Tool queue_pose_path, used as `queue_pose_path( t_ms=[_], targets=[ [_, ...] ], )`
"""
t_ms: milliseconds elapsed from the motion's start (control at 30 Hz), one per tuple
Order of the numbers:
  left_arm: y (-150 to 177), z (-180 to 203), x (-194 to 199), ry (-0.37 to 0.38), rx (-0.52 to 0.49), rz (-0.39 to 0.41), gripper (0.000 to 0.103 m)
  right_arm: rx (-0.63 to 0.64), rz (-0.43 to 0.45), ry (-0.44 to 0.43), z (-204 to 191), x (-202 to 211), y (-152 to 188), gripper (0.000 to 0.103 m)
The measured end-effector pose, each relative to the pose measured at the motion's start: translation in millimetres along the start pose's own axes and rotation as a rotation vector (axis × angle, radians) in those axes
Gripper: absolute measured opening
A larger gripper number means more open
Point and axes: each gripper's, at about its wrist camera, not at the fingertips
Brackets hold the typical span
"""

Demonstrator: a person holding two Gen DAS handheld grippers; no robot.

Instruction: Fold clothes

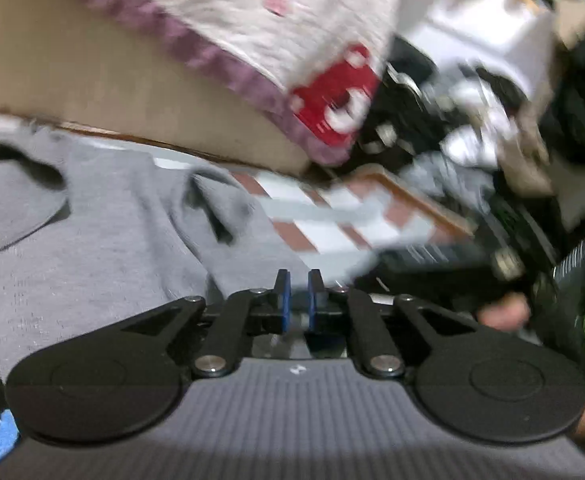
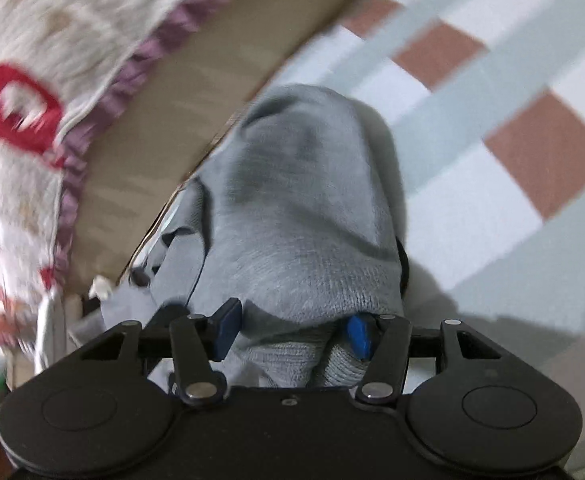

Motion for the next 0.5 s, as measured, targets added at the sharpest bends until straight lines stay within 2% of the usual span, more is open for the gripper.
queue_pose_path(
  t_ms=[67,167,267,333,367,400,467,500],
  targets=[
    [8.3,17.9,-1.5,-0.030,-0.118,-0.063,0.008,-0.070,-0.043,-0.041,7.0,-9.8,-0.6,0.063],
    [19.1,34.1,-11.0,-0.044,-0.236,-0.139,0.008,-0.152,-0.079,-0.134,15.1,-14.7,-0.4,0.064],
    [25.4,39.2,-26.1,-0.128,-0.328,-0.187,0.009,-0.245,-0.112,-0.249,24.5,-19.7,0.4,0.064],
    [29.0,42.2,-35.1,-0.175,-0.387,-0.213,0.012,-0.280,-0.120,-0.289,27.2,-21.7,1.9,0.064],
    [28.9,43.0,-37.8,-0.177,-0.395,-0.216,0.020,-0.285,-0.121,-0.302,26.9,-21.6,2.5,0.065],
    [28.8,43.8,-40.6,-0.181,-0.404,-0.219,0.035,-0.280,-0.122,-0.315,25.4,-20.5,2.9,0.065],
    [28.7,47.0,-46.0,-0.220,-0.428,-0.217,0.053,-0.272,-0.127,-0.344,22.3,-19.0,3.0,0.065],
    [28.3,48.5,-48.5,-0.238,-0.435,-0.212,0.053,-0.270,-0.136,-0.368,20.2,-19.9,2.4,0.064]
  ],
)
Point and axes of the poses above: each gripper's, at about its wrist camera, not at the fingertips, and x roughly against the way its jaws point, z to its right, y to its underside, and after that the axes turned 9 degrees about y, right-handed
